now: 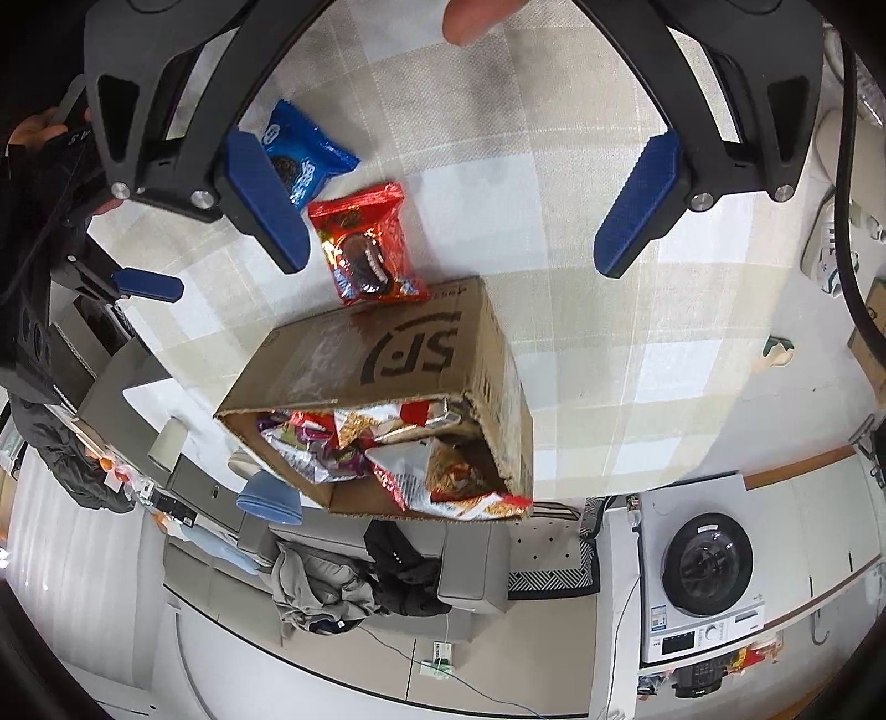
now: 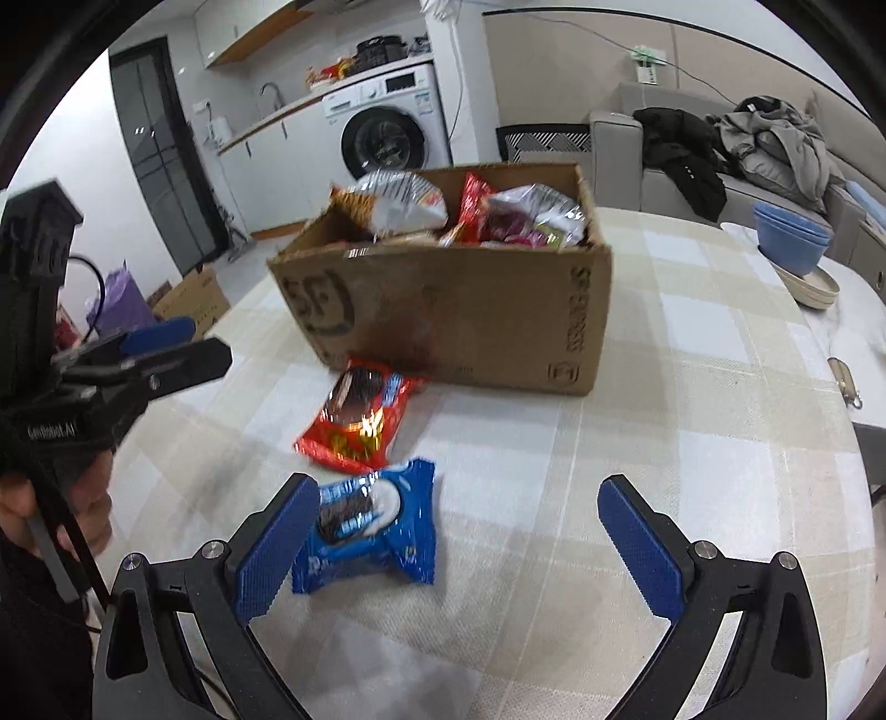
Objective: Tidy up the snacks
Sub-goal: 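Move the right gripper down to the blue cookie pack and close on it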
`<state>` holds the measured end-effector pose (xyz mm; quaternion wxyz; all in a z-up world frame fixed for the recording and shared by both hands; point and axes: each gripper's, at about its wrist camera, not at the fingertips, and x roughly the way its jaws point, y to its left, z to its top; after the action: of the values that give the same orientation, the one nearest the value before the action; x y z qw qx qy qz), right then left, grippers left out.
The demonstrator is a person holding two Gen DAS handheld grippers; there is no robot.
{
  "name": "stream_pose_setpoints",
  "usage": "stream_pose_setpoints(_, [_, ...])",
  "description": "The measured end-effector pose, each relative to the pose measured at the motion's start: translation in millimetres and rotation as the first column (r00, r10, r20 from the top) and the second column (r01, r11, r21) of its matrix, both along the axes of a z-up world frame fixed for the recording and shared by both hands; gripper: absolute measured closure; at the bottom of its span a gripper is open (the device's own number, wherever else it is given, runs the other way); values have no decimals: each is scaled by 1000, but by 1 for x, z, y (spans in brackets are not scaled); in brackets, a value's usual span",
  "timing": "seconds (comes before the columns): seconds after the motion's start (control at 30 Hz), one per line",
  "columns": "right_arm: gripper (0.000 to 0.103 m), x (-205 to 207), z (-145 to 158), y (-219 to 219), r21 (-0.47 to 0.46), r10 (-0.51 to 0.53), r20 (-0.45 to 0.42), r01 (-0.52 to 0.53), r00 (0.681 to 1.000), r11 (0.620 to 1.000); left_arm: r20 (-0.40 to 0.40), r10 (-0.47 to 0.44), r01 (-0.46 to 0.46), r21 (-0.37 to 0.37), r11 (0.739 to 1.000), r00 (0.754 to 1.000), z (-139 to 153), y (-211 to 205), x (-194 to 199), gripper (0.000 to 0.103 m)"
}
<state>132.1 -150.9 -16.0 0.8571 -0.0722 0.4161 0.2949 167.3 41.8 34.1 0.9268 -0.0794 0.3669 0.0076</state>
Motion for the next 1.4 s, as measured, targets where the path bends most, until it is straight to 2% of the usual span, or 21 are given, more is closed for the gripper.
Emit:
stream_pose_setpoints(0.2, [1,-9,-15,13,-19,66,-38,-67,997,998,-22,21,-22,-30,999,1000,-14,7,-4,1])
stream_pose_setpoints(0.5, [1,-18,-36,33,-37,111,-83,-115,990,993,-64,51,-54,-49,997,997,-34,14,-4,1])
stream_pose_setpoints(0.93, [2,-25,-50,65,-137,148,-49,-153,988,979,-102,81,-86,-43,995,992,-50,20,5,1])
stream_pose_setpoints(1.0, [5,-25,-51,68,-147,150,-37,-154,988,977,-104,83,-87,-40,995,991,-50,19,7,1])
stream_pose_setpoints(1.1, [15,-23,-52,66,-157,147,-19,-148,989,976,-109,85,-90,-36,995,990,-51,19,9,1])
stream_pose_setpoints(1.4, [51,-21,-47,48,-117,139,1,-138,990,984,-113,67,-70,-28,997,991,-52,10,19,1])
